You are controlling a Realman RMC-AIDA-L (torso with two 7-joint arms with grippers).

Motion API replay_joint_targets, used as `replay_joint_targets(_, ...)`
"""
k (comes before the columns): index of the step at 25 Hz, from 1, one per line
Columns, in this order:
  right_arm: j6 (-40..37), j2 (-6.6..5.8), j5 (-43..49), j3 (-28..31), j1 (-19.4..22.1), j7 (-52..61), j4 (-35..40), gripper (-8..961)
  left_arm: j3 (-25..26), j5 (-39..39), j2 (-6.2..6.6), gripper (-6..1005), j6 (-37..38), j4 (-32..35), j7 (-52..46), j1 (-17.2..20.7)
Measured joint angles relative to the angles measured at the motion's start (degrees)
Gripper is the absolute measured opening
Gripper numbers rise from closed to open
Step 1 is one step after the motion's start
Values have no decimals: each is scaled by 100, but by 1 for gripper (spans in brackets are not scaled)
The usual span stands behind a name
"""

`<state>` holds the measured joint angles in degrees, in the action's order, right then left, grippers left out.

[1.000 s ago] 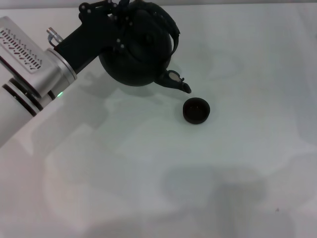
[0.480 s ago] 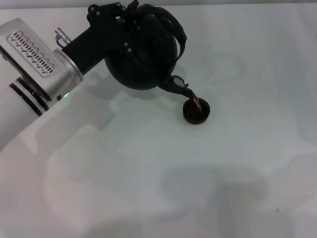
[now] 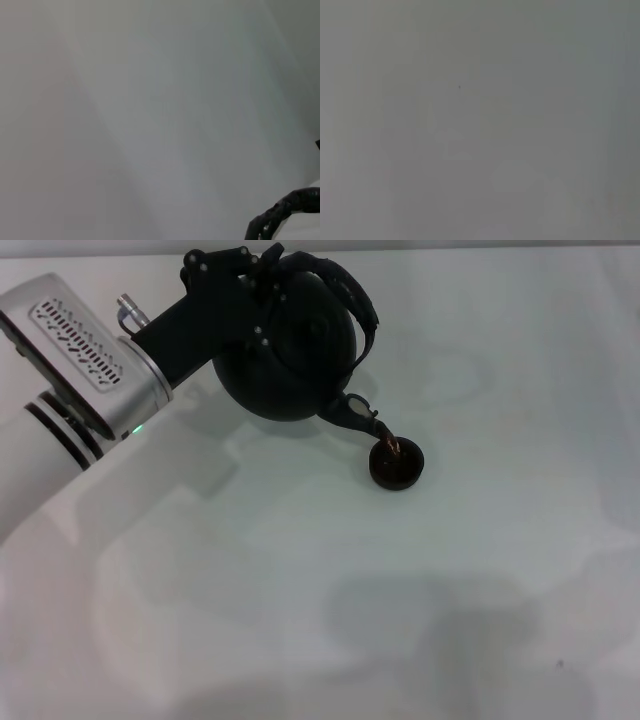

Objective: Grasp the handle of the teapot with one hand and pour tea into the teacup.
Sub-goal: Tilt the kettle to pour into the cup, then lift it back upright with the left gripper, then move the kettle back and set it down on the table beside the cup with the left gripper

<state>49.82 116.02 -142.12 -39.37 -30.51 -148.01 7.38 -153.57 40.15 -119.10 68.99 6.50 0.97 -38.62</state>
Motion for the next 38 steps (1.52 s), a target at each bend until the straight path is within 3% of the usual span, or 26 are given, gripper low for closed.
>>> replay_joint_targets(21,-18,-9,0,0,-5,0,0,842,59,102,-8,130,-90,255,-52,258)
replay_joint_targets(33,-16,-9,0,0,21,0,0,842,465,119,-8,129,-112,558,-89,604)
replay_joint_targets(38,-16,-9,0,0,44,0,0,842,897,151,-15,129,-111,915,-259,926)
